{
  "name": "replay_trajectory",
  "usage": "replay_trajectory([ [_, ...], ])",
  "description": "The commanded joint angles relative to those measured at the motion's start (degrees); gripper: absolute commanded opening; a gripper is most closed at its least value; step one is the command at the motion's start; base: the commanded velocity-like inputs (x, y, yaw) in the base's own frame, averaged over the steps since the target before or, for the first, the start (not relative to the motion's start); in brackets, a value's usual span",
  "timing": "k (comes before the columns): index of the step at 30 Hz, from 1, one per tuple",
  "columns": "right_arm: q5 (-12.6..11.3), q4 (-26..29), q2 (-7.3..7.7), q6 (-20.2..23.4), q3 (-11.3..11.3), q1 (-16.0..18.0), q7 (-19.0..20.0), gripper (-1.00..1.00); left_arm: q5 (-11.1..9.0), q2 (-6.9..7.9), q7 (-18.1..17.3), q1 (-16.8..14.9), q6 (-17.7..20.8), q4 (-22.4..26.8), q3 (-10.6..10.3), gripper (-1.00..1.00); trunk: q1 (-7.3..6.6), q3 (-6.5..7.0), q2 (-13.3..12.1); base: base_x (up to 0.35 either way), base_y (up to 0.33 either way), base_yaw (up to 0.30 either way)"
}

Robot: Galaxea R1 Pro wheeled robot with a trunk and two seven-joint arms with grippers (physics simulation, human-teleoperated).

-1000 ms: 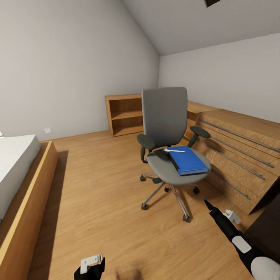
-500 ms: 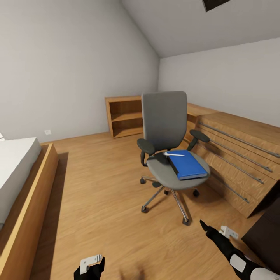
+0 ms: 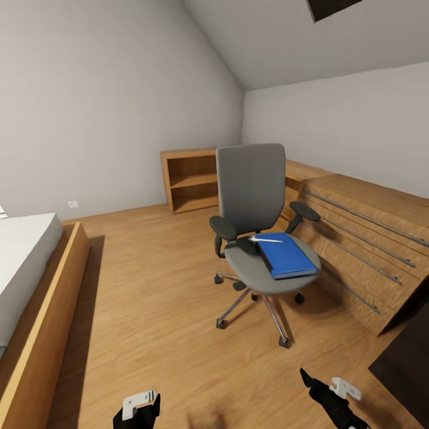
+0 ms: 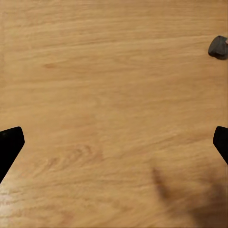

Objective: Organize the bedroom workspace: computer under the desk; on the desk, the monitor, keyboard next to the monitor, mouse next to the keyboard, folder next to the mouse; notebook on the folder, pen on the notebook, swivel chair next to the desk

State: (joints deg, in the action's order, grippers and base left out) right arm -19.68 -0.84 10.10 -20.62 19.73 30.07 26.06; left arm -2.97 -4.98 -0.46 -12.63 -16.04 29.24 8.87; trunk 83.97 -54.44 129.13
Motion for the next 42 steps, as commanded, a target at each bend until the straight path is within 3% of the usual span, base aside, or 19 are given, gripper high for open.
replay_trajectory([
  [1,-0.4,-0.1,-0.29,-0.1,0.2,-0.1,-0.3,1.00,-0.3,-0.03,-0.1,0.0,-0.2,0.0,0.1,1.00,-0.01,0.00,0.0,0.000,0.000,-0.128],
  [9,-0.2,-0.1,-2.64,-1.9,0.2,-0.5,-7.5,1.00,-0.3,-0.06,-0.2,0.0,-0.3,-0.6,0.1,1.00,-0.01,0.34,0.0,0.000,0.000,-0.202],
  [14,-0.1,-0.2,-3.19,-2.9,0.2,-0.5,-9.6,1.00,-0.3,-0.10,-0.2,0.0,-0.4,-2.5,0.0,1.00,-0.01,0.47,0.0,0.000,0.000,-0.256],
  [34,-0.1,-0.1,-3.64,-3.6,0.2,-0.5,-10.8,1.00,-0.4,-0.03,-0.2,0.0,-0.4,-3.8,0.3,1.00,-0.01,0.55,0.0,0.000,0.000,-0.265],
  [42,0.0,-0.1,-3.56,-3.6,0.2,-0.7,-10.8,1.00,-0.5,-0.03,-0.2,0.0,-0.4,-3.8,0.3,1.00,-0.01,0.54,0.0,0.000,0.000,-0.077],
])
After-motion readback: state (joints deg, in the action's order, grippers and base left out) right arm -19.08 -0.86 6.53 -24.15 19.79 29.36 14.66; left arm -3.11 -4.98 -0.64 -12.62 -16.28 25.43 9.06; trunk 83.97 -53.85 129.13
